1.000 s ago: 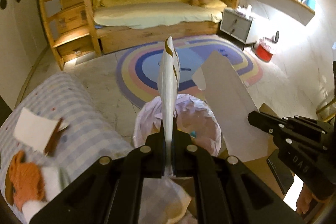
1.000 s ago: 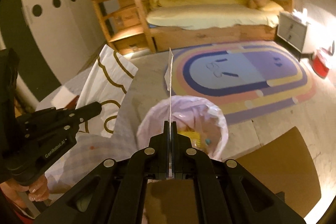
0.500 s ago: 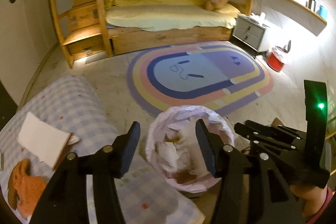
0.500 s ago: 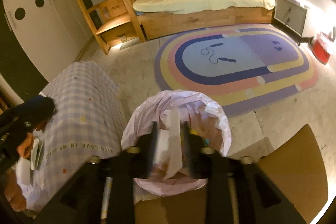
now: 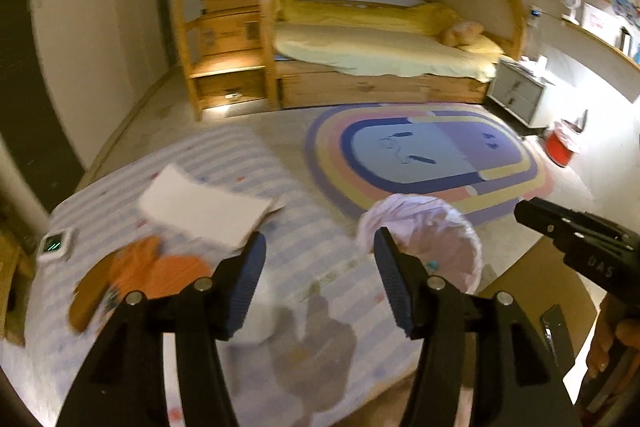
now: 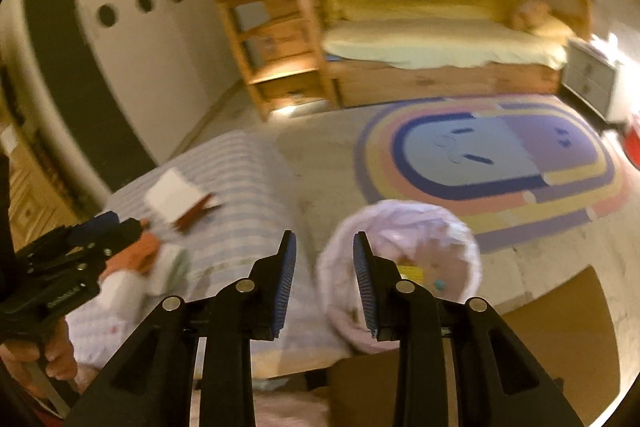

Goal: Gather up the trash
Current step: 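Move both tools back over the table toward the orange gloves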

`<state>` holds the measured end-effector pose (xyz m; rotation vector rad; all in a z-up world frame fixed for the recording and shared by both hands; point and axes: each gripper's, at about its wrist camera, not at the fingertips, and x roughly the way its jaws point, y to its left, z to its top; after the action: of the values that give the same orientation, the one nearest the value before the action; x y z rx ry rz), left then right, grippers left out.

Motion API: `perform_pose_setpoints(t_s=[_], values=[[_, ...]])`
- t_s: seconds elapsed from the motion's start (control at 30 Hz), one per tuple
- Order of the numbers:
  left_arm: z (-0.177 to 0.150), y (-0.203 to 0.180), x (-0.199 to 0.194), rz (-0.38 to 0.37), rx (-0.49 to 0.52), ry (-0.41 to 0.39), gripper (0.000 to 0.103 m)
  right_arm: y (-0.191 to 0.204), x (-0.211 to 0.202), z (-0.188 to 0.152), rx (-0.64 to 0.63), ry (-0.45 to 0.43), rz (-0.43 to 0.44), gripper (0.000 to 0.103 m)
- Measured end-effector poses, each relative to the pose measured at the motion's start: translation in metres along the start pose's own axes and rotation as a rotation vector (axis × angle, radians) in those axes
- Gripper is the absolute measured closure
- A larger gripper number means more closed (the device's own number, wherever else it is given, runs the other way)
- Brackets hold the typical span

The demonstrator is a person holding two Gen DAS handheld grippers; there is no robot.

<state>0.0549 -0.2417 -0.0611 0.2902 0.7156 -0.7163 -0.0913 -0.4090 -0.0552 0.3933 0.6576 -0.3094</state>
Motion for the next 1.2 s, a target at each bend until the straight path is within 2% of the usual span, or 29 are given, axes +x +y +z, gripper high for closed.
perform_pose_setpoints(t_s=[0.13, 0.33, 0.43, 0.47, 0.67, 0.93, 1.0, 1.2], values=[[-0.026, 0.032, -0.026, 0.063, -0.046, 0.0, 0.04, 0.041, 0.003, -0.004, -0.076, 0.027, 0.057, 0.071], [-0.057, 0.093, -0.053, 0.224, -0.129, -0.024, 0.035, 0.096, 0.02, -0.011, -0.174, 0.079, 0.124, 0.071], [-0.07, 0.123, -0.062, 0.305, -0.172, -0.03, 0.035, 0.118, 0.027, -0.015, -0.206, 0.1, 0.14, 0.063], [-0.075, 0.135, -0.066, 0.32, -0.194, -0.029, 0.035, 0.126, 0.03, -0.016, -0.219, 0.108, 0.153, 0.06], [-0.085, 0.178, -0.071, 0.392, -0.261, -0.033, 0.034, 0.174, 0.054, -0.018, -0.297, 0.154, 0.199, 0.059], [-0.092, 0.206, -0.06, 0.417, -0.331, -0.014, 0.034, 0.225, 0.101, -0.021, -0.368, 0.219, 0.224, 0.057], [-0.094, 0.207, -0.057, 0.416, -0.335, -0.001, 0.034, 0.234, 0.112, -0.022, -0.385, 0.23, 0.226, 0.047], [-0.097, 0.214, -0.066, 0.417, -0.366, -0.012, 0.034, 0.256, 0.144, -0.023, -0.426, 0.277, 0.209, 0.048]])
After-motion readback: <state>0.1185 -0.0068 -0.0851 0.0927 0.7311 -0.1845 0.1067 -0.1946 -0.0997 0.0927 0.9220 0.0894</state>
